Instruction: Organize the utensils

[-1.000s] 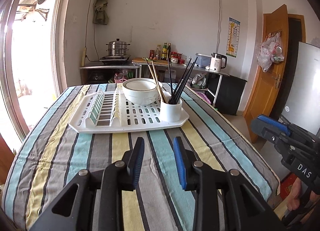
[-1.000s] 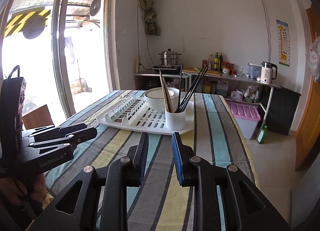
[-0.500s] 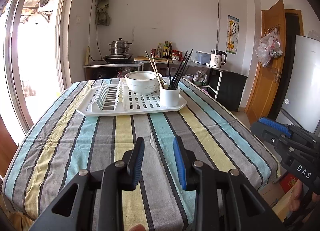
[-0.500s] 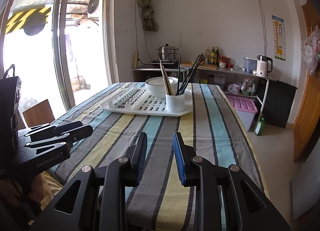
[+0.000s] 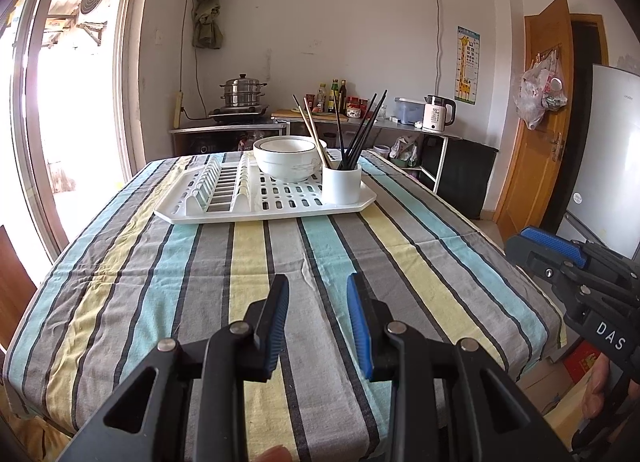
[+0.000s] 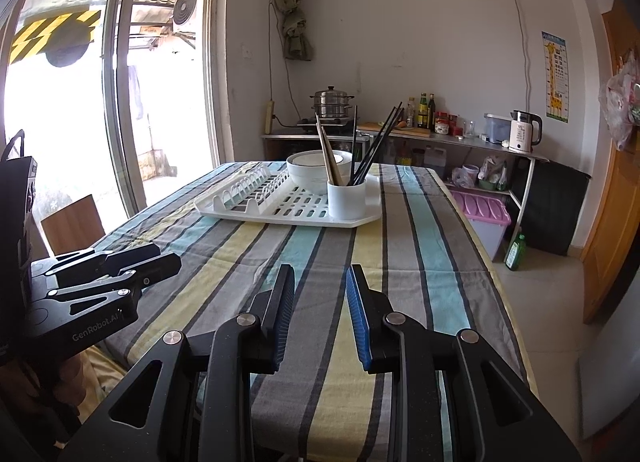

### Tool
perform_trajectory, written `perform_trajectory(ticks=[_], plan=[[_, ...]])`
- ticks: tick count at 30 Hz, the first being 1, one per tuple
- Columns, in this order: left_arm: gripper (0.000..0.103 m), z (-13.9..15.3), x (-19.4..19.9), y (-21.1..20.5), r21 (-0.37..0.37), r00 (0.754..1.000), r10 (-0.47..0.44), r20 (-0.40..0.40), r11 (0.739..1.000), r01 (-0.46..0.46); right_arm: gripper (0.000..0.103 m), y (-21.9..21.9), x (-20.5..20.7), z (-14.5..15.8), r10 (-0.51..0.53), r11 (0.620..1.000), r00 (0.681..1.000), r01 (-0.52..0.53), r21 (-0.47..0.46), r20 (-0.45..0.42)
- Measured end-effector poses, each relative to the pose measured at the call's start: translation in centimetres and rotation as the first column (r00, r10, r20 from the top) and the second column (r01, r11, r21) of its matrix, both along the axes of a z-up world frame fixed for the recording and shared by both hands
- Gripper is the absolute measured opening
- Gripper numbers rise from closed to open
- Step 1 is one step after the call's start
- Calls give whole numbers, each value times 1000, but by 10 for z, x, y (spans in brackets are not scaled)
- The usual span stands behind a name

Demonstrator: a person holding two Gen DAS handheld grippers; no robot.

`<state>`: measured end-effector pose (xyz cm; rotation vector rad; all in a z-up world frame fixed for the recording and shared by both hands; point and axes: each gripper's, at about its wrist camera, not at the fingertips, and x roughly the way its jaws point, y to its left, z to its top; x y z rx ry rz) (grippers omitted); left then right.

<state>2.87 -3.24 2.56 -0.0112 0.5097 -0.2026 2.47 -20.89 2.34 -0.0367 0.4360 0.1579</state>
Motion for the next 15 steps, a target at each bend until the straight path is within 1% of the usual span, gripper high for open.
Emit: perform_trajectory(ticks=[15], plan=[[32,0,1,-6,14,1000,-8,-5,1000,8,28,0,0,0,5,1000,1000,-5,-1,-7]])
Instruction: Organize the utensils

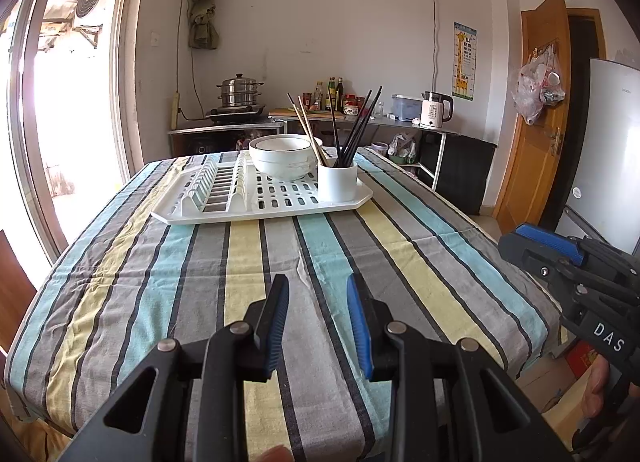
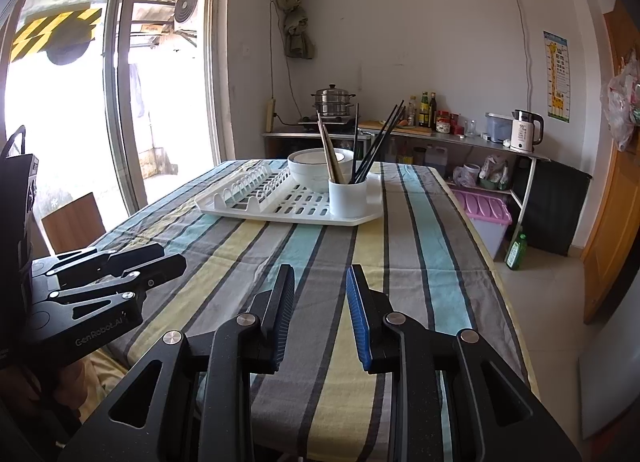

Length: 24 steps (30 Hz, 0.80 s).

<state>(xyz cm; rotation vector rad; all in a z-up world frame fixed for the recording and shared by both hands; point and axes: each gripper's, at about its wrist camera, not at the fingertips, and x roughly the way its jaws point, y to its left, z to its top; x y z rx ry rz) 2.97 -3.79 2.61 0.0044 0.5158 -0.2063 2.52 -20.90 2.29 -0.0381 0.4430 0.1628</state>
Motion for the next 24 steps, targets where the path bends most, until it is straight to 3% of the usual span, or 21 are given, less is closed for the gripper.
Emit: perform_trajectory(ticks=[24], plan=[[31,-1,-2,-1,5,1000,2,0,1000,-2,28,1,-1,-1,1,1000,1000,-1,0,-3]])
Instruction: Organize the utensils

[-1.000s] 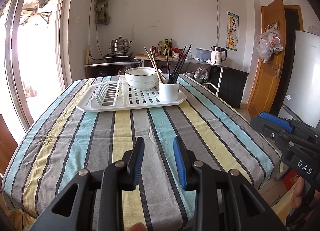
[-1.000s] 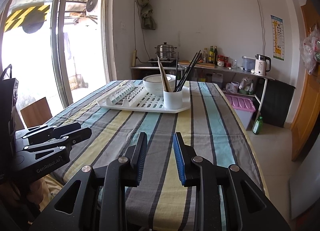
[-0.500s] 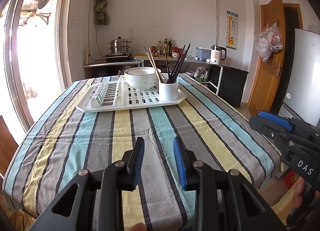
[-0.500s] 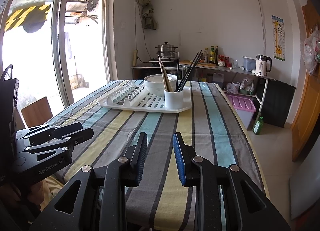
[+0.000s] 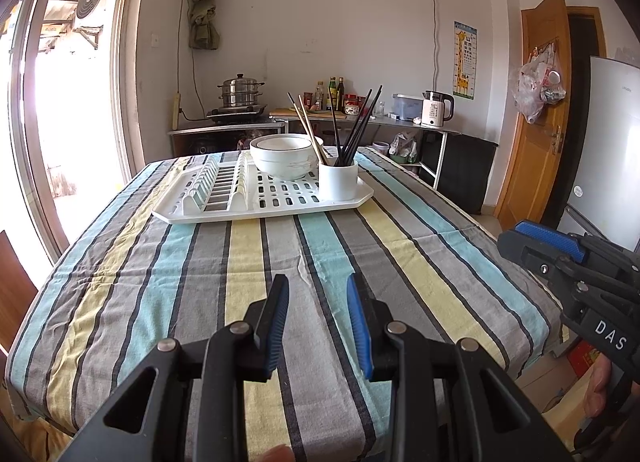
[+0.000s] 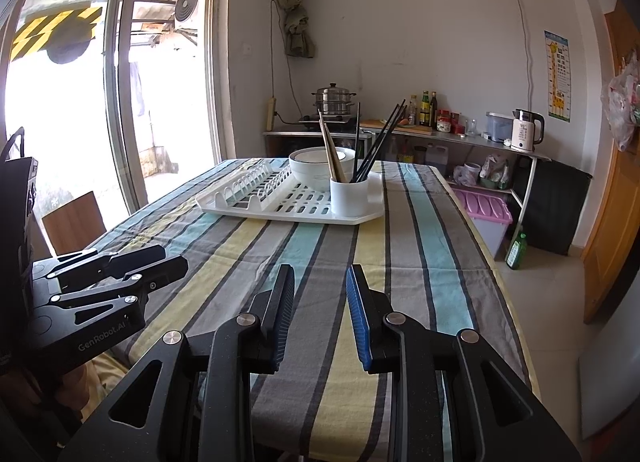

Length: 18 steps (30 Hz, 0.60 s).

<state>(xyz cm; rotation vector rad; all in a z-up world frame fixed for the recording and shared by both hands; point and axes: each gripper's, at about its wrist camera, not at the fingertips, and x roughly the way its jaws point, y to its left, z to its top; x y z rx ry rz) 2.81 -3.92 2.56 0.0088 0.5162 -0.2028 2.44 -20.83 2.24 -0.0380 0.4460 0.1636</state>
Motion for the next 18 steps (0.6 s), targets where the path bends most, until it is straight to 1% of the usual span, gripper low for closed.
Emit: perform_trajectory(ticks=[18], plan=[[32,-1,0,1,0,1000,-1,-2,1000,1,28,1,0,0,0,1000,1000,0,0,-2]])
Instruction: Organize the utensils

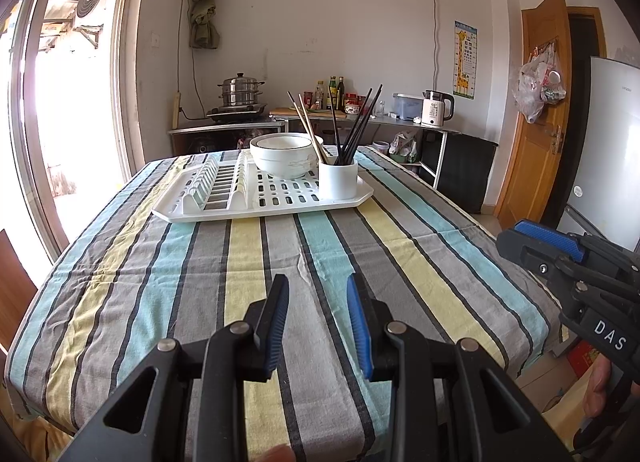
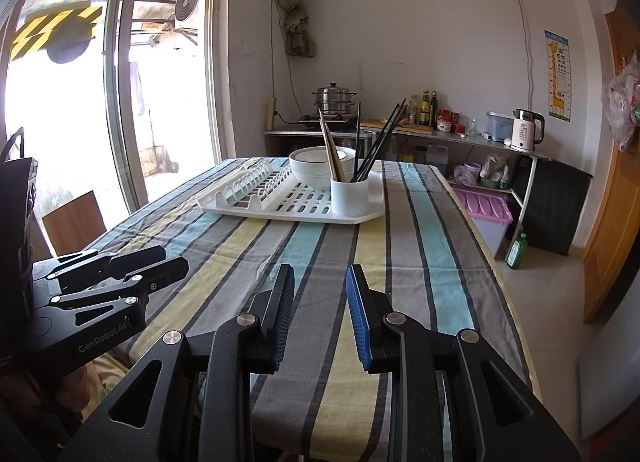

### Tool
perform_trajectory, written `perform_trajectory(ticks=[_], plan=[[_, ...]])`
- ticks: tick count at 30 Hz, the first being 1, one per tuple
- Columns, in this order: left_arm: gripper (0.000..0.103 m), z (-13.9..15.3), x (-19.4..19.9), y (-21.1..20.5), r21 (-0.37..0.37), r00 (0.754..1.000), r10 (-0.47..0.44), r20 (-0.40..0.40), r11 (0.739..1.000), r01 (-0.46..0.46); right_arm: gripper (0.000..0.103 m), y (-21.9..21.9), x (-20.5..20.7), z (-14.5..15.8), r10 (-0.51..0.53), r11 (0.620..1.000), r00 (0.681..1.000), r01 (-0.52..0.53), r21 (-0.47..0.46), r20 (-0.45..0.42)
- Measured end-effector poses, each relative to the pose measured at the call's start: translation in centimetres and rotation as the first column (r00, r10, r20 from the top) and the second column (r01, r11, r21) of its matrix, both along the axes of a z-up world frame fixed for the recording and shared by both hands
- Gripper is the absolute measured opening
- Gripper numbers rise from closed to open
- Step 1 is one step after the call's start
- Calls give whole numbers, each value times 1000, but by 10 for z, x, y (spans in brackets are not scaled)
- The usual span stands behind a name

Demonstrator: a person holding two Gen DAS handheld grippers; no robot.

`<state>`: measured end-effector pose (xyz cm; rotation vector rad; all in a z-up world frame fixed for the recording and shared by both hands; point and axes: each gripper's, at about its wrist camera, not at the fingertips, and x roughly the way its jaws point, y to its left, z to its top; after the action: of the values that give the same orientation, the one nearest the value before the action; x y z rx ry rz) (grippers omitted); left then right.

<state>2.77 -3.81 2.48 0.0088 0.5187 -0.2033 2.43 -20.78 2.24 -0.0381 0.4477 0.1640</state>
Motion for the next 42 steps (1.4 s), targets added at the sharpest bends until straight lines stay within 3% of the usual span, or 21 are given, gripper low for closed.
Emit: perform_trajectory(ticks=[42], plan=[[31,0,-3,-4,19,1000,27,9,999,-27,28,1,-1,-1,1,1000,1000,-1,0,-2]])
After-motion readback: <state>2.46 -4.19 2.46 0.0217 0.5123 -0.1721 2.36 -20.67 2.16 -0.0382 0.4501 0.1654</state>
